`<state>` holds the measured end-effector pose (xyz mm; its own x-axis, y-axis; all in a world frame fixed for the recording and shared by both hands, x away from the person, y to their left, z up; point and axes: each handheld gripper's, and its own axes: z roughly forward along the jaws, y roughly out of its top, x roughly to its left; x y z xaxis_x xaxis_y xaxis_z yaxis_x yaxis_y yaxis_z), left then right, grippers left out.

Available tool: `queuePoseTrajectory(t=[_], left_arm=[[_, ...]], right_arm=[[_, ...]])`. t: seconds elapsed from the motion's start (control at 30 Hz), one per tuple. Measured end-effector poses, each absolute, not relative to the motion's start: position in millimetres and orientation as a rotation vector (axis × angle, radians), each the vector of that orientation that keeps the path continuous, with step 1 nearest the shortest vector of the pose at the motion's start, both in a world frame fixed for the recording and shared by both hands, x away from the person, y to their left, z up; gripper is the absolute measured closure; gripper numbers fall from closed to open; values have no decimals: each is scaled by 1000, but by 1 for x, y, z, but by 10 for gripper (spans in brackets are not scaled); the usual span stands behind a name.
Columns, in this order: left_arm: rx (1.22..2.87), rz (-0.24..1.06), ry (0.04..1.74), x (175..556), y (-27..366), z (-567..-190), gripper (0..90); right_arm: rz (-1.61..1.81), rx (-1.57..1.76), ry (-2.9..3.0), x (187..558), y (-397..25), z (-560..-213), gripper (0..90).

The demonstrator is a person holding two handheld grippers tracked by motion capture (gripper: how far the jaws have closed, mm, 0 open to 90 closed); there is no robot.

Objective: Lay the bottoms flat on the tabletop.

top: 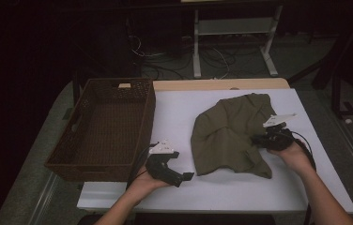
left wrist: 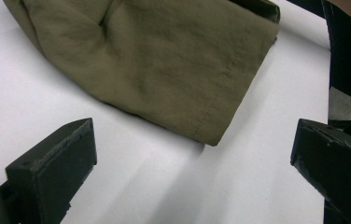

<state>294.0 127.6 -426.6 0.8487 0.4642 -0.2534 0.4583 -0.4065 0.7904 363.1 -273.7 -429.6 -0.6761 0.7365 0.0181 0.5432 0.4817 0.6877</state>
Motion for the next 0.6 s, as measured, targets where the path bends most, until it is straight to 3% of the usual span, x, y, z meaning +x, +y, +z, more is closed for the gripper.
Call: queuePoseTrajectory(t=[0.43,0.6], left_arm=[[2053,0,680,294,127,-428,0],[2052,-1,682,294,127,-428,0]], right_arm=[[989,1203,2396,372,-296,-434,828],[1069,1253,2368,370,-302,-429,645]])
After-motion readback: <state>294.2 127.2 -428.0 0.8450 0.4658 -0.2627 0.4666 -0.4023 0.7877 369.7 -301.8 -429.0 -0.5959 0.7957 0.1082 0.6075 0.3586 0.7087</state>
